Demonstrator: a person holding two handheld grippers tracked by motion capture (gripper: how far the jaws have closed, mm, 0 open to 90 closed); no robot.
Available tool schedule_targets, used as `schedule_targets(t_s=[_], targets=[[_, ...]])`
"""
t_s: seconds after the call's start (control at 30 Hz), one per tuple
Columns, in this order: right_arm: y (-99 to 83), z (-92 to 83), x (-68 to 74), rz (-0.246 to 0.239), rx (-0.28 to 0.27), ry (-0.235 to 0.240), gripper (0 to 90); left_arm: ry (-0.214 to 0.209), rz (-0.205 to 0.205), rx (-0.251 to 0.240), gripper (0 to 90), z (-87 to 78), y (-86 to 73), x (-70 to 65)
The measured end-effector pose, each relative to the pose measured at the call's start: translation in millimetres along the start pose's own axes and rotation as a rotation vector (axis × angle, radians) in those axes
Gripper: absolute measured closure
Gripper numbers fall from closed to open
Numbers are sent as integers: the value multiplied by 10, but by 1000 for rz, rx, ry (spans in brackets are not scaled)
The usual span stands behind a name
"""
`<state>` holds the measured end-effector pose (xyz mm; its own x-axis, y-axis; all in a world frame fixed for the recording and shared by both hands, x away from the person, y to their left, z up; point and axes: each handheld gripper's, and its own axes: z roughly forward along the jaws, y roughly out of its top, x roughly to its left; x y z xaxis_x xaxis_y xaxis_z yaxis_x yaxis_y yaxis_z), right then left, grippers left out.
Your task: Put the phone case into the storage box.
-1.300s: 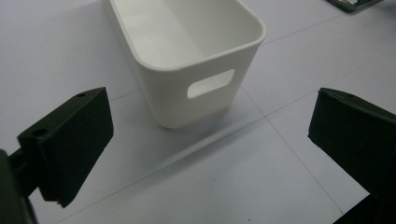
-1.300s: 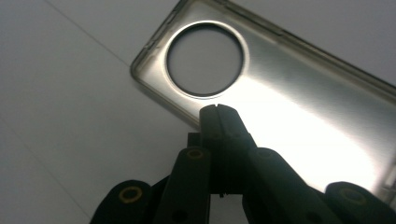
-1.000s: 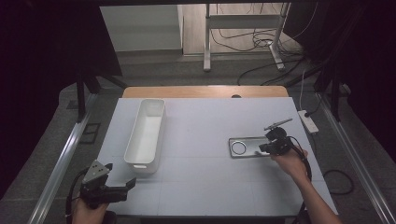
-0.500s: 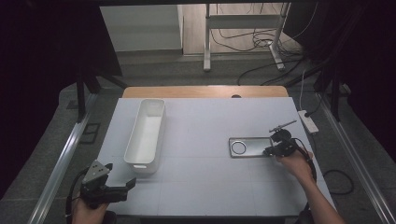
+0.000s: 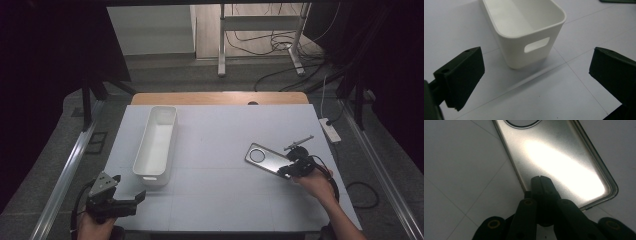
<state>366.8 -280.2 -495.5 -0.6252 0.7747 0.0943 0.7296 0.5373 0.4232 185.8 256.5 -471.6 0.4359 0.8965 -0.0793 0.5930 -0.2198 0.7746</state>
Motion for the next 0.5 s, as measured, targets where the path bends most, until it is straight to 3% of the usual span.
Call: schedule_targets(t_s=[0.5], targets=[[32,71,342,-95,23,47,899,-1,0,-1,7,-1,0,0]])
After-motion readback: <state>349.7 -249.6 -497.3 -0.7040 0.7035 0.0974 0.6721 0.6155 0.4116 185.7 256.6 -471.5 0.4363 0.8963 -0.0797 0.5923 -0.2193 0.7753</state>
